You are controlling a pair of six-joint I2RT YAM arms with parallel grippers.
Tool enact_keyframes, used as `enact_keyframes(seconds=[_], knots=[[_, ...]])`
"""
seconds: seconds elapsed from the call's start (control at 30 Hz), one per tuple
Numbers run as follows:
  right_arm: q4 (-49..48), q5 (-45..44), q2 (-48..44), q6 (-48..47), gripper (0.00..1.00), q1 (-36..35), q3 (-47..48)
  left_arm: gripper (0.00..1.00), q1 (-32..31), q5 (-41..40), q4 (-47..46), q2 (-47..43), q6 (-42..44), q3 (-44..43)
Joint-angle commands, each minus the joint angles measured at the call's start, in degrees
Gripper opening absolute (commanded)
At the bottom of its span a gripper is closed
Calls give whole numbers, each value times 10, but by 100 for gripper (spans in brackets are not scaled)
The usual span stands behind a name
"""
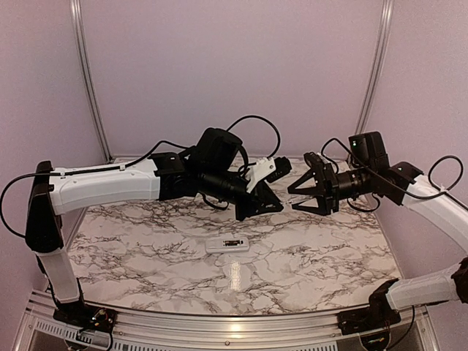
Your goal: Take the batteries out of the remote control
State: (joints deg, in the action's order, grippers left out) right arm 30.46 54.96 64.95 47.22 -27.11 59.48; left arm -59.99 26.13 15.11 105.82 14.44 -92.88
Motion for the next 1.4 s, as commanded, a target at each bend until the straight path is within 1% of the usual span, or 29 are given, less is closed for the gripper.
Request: enact_keyframes(seconds=[0.0, 0.23, 0.53, 0.97, 1.37], knots=[[27, -2, 16, 10, 62, -1, 28, 0, -11, -57, 19, -23, 48, -10], [17, 3, 21, 18, 47, -1, 30, 0, -19, -80, 15, -22, 53, -6], [10, 8, 19, 18, 36, -2, 38, 0, -21, -86, 12, -23, 49, -3], [3, -10, 23, 18, 31, -8, 41, 0, -22, -76, 12, -24, 48, 0], [6, -27, 25, 16, 31, -20, 39, 0, -24, -67, 4, -28, 46, 4]])
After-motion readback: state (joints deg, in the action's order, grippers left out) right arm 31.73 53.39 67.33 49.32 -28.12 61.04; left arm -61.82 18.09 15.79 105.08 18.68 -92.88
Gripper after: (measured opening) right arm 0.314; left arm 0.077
